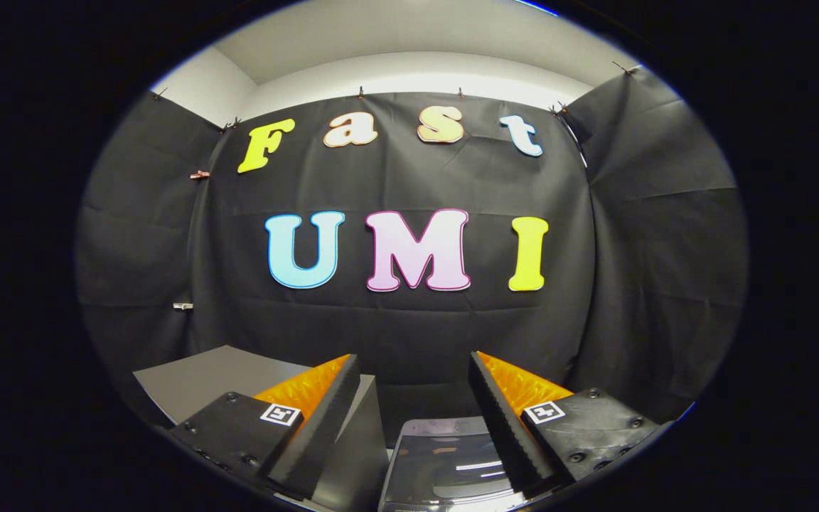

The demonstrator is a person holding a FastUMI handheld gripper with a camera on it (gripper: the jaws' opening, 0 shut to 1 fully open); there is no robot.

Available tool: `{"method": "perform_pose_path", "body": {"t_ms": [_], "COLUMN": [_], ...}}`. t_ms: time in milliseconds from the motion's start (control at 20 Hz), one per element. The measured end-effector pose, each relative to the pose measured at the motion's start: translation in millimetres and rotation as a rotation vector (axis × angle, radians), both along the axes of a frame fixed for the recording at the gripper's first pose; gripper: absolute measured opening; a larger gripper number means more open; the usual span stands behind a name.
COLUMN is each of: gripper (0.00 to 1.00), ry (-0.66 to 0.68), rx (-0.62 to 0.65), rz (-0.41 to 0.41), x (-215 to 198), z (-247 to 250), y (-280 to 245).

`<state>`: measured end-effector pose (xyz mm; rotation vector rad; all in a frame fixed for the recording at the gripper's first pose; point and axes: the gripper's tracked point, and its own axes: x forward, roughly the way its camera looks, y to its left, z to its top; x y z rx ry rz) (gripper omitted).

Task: Put the clothes into the washing machine and then close the washing machine lid.

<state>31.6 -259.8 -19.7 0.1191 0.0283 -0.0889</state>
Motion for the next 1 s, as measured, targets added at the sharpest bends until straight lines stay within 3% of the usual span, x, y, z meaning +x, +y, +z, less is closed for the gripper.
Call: {"method": "perform_pose_path", "body": {"t_ms": [1000], "gripper": [0.98], "ry": [0.025], "rx": [-0.054], "rz": [0.040], "x": [-1.1], "z": [-5.8], "y": [5.7]}}
